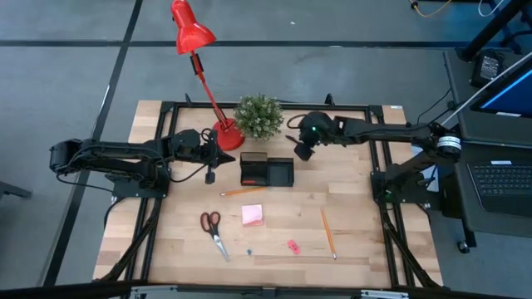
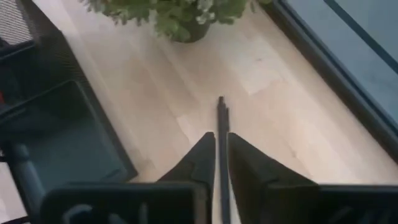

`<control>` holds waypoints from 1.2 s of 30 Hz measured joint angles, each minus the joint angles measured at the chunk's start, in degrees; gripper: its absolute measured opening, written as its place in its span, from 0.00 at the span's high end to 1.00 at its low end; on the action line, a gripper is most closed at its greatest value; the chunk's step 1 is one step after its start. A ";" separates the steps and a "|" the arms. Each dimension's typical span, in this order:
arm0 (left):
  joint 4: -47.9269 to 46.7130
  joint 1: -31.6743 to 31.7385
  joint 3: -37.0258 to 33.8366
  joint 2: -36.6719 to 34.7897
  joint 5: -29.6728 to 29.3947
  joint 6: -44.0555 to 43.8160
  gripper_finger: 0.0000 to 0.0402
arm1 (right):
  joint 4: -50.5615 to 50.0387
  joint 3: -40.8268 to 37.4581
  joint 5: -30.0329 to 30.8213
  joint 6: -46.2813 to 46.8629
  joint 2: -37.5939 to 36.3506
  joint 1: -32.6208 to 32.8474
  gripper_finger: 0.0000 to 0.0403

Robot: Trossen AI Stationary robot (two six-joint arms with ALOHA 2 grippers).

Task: Pick and place office supplies into organizer
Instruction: Put the black pen into the black desk organizer

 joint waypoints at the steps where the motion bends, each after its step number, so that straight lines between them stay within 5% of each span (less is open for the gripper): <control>1: -0.12 0.00 0.00 0.00 0.00 0.00 0.99 | -0.57 0.32 -0.02 -0.32 0.13 -0.20 0.85; 15: -1.18 0.00 0.00 0.02 0.00 -0.04 0.99 | -2.33 0.48 -4.63 -0.42 5.64 -3.76 0.59; 36: -1.18 0.00 0.00 0.02 0.00 -0.13 0.99 | 2.29 0.46 -6.69 -1.66 17.03 -5.85 0.57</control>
